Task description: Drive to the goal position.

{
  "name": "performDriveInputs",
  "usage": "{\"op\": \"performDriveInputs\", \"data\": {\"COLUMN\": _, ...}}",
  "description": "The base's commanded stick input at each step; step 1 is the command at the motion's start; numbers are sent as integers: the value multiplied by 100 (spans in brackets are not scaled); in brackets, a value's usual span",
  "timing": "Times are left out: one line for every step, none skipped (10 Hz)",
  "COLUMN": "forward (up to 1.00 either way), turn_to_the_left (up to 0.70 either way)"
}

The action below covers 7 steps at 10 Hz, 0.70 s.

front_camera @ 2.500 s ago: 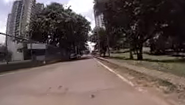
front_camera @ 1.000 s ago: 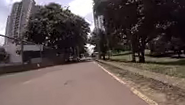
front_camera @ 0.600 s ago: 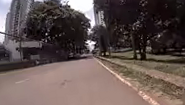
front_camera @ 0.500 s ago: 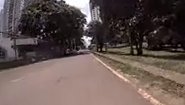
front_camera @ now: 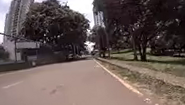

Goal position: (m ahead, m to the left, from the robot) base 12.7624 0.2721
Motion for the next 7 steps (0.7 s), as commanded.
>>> {"op": "performDriveInputs", "data": {"forward": 70, "turn_to_the_left": 0}}
{"op": "performDriveInputs", "data": {"forward": 70, "turn_to_the_left": 0}}
{"op": "performDriveInputs", "data": {"forward": 70, "turn_to_the_left": 0}}
{"op": "performDriveInputs", "data": {"forward": 70, "turn_to_the_left": 0}}
{"op": "performDriveInputs", "data": {"forward": 70, "turn_to_the_left": 0}}
{"op": "performDriveInputs", "data": {"forward": 70, "turn_to_the_left": 0}}
{"op": "performDriveInputs", "data": {"forward": 70, "turn_to_the_left": 0}}
